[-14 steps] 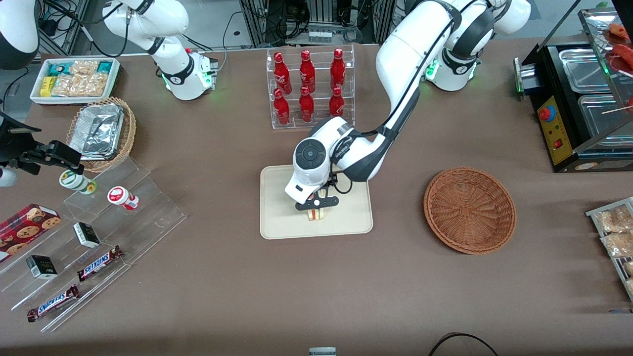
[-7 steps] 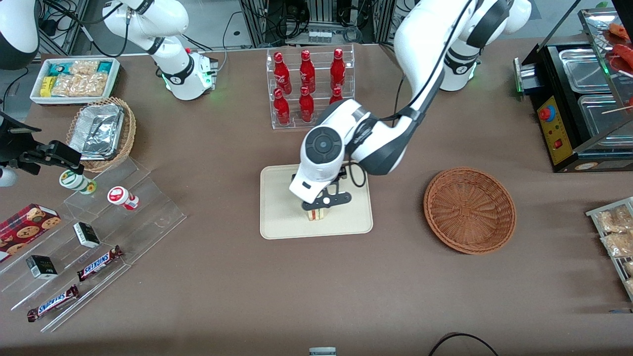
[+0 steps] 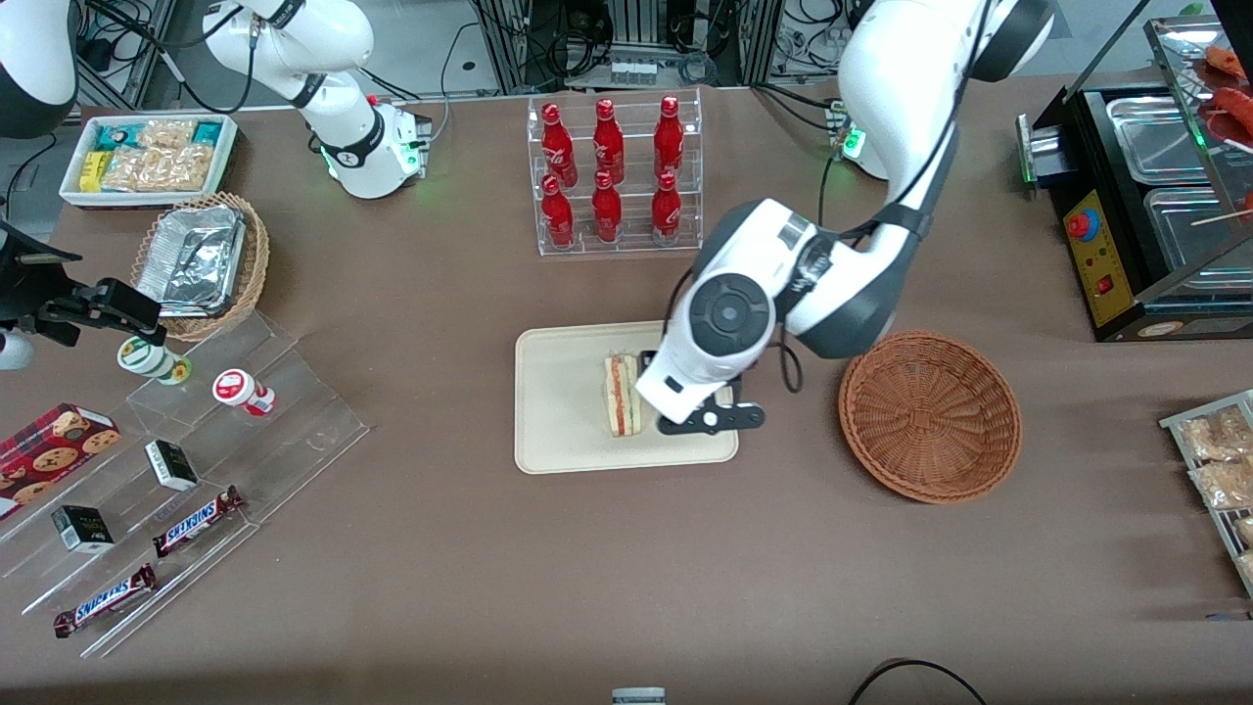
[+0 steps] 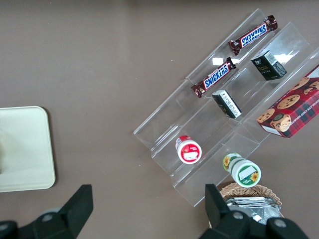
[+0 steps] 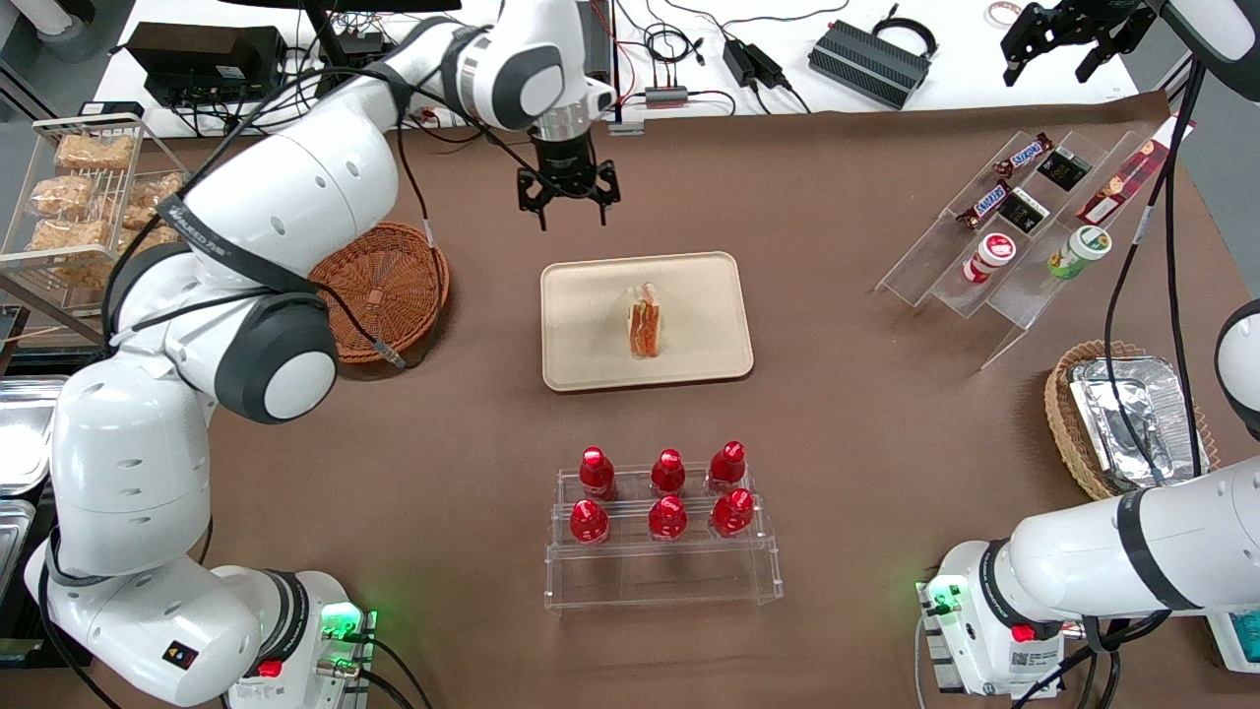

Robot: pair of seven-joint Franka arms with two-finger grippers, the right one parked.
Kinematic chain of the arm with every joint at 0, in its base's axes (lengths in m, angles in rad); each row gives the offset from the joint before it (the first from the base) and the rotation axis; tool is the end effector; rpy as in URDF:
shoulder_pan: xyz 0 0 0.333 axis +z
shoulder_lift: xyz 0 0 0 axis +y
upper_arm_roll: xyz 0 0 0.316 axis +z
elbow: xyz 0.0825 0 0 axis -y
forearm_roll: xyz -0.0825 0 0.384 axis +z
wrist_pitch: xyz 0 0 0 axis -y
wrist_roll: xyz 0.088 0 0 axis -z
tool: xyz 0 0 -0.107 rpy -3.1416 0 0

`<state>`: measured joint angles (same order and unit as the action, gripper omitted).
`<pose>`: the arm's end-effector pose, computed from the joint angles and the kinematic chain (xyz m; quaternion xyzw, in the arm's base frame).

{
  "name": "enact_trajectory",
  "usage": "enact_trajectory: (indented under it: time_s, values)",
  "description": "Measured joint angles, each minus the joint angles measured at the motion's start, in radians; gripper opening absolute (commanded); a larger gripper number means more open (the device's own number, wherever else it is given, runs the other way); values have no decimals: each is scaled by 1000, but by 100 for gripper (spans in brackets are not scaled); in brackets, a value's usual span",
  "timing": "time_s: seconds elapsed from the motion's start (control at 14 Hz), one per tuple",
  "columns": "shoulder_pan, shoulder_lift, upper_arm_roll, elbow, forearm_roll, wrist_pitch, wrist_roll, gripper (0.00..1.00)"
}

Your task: Place sandwich from basket to tray

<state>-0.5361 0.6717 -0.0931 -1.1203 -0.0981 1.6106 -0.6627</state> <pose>0.5881 -0.4174 0.4066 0.9925 0.0304 -0.1180 0.0091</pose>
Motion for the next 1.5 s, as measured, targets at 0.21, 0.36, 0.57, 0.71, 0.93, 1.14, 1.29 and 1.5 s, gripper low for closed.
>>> enact_trajectory:
  time_s: [0.21, 0.36, 0.57, 0.71, 0.93, 1.14, 1.29, 1.5]
  values:
    - [18, -52, 50, -16, 9, -80, 15, 100]
    - [51, -108, 56, -77, 15, -87, 44, 100]
    - [108, -211, 61, -190, 18, -89, 138, 100]
    - [152, -285, 63, -269, 19, -90, 207, 100]
    - [231, -387, 66, -374, 20, -91, 316, 100]
    - [298, -474, 67, -458, 20, -91, 389, 100]
    - [313, -523, 69, -504, 20, -91, 413, 100]
    - [315, -590, 84, -559, 20, -91, 421, 100]
